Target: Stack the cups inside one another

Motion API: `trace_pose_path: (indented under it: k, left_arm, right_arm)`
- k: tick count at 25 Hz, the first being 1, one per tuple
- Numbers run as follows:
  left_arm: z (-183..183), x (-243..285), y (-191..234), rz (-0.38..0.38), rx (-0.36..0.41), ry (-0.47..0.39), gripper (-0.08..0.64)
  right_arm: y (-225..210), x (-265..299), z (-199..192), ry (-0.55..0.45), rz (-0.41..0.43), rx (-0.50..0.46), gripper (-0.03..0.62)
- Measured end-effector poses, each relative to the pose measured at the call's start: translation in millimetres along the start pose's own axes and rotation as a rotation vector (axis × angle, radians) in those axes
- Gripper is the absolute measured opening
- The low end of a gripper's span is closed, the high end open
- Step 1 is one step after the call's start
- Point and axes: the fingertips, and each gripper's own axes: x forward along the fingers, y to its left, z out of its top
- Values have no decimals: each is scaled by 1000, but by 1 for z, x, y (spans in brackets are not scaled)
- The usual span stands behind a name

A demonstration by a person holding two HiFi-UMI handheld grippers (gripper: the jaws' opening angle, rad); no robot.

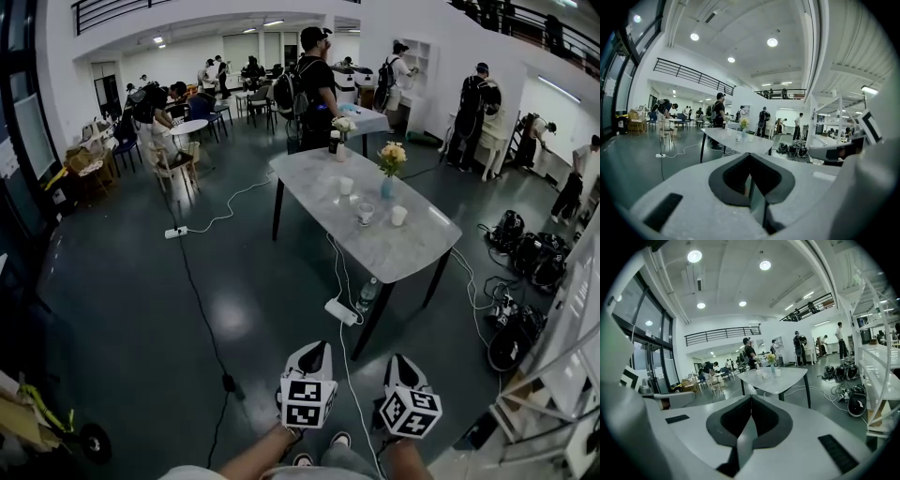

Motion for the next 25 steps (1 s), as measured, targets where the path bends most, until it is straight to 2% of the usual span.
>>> trace_pose_path:
  k: [13,25]
  left_arm:
    - [-2,45,28,13,-13,21,-5]
    - [31,137,45,18,3,24,-5]
  right_arm:
    - [-15,56,5,13,-23,14,8]
    - [-31,152,48,24,8,-14,8]
